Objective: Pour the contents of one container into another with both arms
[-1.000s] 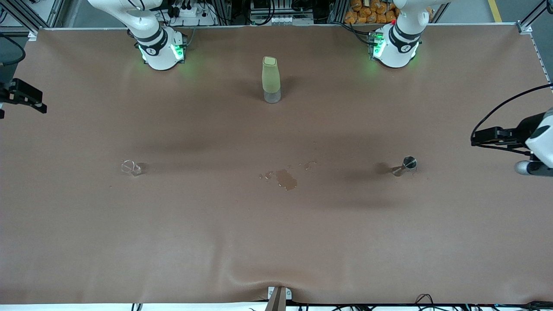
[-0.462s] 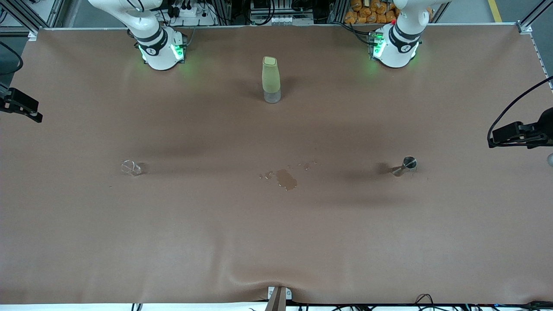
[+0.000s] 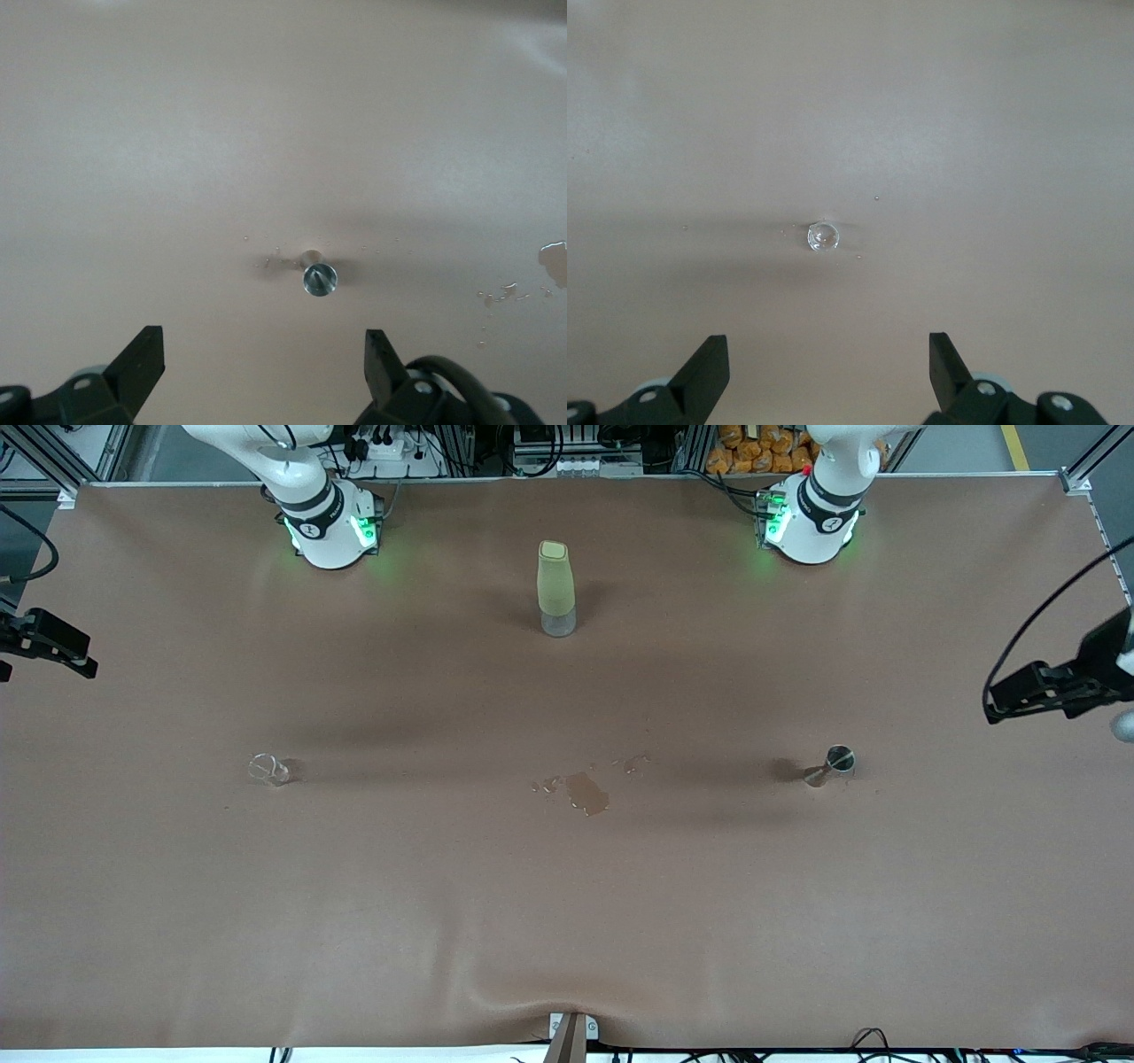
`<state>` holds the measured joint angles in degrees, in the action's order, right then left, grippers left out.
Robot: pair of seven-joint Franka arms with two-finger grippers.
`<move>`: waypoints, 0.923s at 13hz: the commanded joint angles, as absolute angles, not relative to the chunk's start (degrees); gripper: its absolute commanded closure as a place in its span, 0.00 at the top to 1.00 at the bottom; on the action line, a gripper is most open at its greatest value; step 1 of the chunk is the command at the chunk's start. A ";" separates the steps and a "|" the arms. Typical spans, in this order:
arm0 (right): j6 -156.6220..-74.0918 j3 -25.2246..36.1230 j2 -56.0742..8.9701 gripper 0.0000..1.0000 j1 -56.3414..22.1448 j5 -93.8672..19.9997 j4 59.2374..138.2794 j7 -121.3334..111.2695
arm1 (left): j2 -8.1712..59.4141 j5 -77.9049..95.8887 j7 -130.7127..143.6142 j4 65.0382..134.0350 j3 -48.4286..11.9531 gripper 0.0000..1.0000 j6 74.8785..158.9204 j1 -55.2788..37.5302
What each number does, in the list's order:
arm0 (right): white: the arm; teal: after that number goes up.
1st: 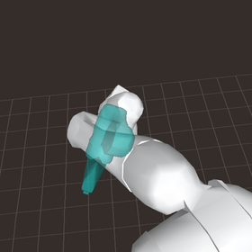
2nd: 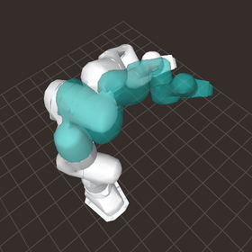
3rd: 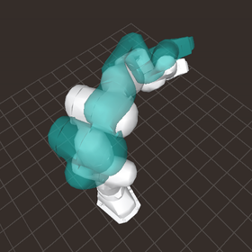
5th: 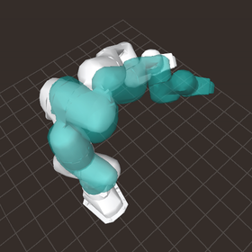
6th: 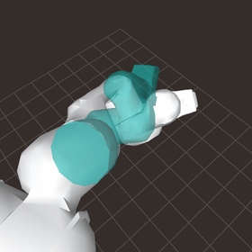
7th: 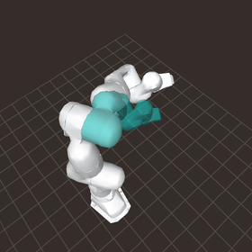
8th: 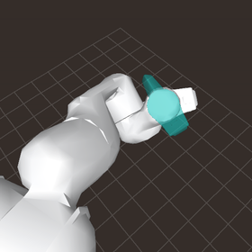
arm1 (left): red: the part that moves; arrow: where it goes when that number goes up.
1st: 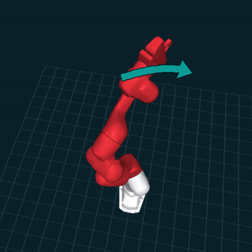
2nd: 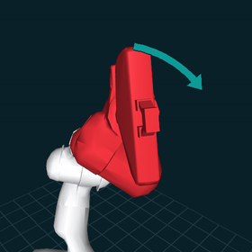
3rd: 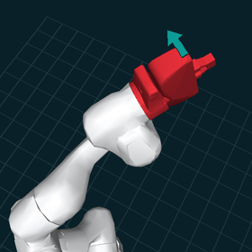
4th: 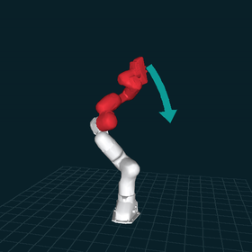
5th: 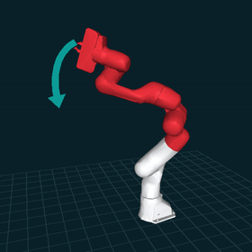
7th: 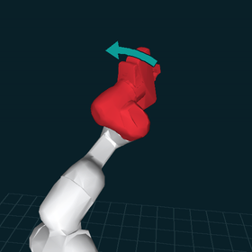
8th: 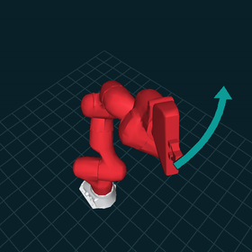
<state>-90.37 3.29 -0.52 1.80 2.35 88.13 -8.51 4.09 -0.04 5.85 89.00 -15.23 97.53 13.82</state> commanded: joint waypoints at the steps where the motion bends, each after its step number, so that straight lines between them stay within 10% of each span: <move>1: -89.91 2.11 -0.09 1.00 2.99 3.34 88.59 -7.47 | 0.97 0.18 6.68 92.11 -15.64 1.00 98.44 14.59; 12: -89.38 0.00 -0.09 1.00 5.27 3.25 88.59 -7.47 | -0.44 0.09 6.94 90.70 -15.64 1.00 92.99 14.77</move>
